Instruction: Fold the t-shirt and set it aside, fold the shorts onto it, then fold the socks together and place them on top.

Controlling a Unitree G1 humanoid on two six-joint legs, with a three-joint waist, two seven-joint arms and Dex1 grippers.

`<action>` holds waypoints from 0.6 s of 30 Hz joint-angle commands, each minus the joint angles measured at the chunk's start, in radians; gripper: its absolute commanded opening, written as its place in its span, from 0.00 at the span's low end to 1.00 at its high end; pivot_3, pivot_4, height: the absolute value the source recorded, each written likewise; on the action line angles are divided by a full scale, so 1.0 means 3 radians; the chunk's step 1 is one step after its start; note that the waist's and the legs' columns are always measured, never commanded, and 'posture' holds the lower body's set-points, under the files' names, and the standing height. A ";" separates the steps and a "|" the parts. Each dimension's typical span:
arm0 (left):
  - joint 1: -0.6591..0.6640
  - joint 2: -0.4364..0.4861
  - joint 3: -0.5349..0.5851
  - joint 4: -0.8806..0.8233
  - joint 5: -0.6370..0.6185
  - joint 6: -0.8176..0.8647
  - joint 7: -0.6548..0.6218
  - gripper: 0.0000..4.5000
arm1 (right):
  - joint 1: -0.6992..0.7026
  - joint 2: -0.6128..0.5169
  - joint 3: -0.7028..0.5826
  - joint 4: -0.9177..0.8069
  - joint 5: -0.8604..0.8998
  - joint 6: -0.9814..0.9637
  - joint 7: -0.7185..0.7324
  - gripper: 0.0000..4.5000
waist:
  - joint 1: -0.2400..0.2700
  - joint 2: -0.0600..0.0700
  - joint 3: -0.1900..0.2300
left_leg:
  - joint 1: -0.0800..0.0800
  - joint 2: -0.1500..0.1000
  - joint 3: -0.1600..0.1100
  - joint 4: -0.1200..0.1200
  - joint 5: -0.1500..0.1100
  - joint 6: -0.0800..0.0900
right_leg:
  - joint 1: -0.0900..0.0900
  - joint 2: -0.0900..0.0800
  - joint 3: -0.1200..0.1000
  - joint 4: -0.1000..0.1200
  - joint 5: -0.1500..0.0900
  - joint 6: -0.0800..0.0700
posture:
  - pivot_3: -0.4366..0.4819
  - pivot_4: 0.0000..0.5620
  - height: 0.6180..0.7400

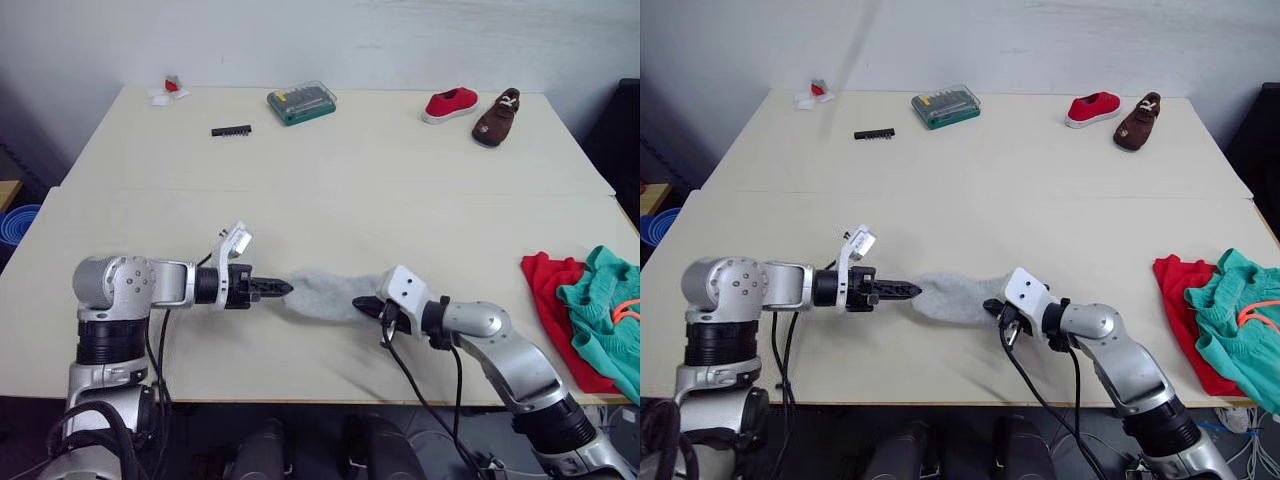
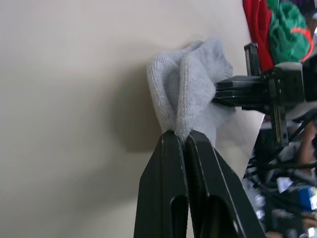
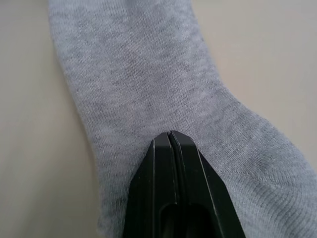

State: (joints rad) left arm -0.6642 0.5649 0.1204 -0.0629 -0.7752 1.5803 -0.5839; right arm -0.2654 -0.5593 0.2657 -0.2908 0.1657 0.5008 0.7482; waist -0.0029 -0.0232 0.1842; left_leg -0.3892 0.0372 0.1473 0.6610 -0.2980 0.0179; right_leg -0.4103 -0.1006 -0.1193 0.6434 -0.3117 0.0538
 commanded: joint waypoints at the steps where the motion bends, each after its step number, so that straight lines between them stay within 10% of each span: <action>1: -0.0171 0.0088 -0.0144 -0.0223 -0.0044 -0.0167 -0.0146 0.00 | 0.0069 -0.0041 0.0034 0.0014 -0.0084 0.0013 -0.0004 0.00 | 0.0001 0.0000 0.0000 | 0.0000 0.0000 0.0000 -0.0002 0.0000 0.0000 | 0.0000 0.0000 0.0000 0.0000 0.0000 0.0000 | 0.48 0.27 1.00; 18: -0.0715 -0.0444 -0.1236 0.0233 0.0372 -0.0953 -0.0508 0.00 | 0.0065 -0.0051 0.0015 0.0033 -0.0129 0.0038 -0.0011 0.00 | 0.0009 0.0000 0.0001 | -0.0002 -0.0001 0.0002 -0.0001 0.0014 0.0022 | 0.0000 0.0001 0.0000 -0.0004 0.0000 -0.0001 | 0.48 0.27 1.00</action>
State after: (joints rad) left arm -0.8657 0.4360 -0.2349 0.0003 -0.6811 1.3233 -0.7199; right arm -0.2672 -0.5626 0.2677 -0.2906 0.1465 0.4932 0.7499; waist -0.0001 -0.0233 0.1845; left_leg -0.3898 0.0371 0.1478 0.6605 -0.2939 0.0246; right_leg -0.4102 -0.1001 -0.1192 0.6422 -0.3119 0.0537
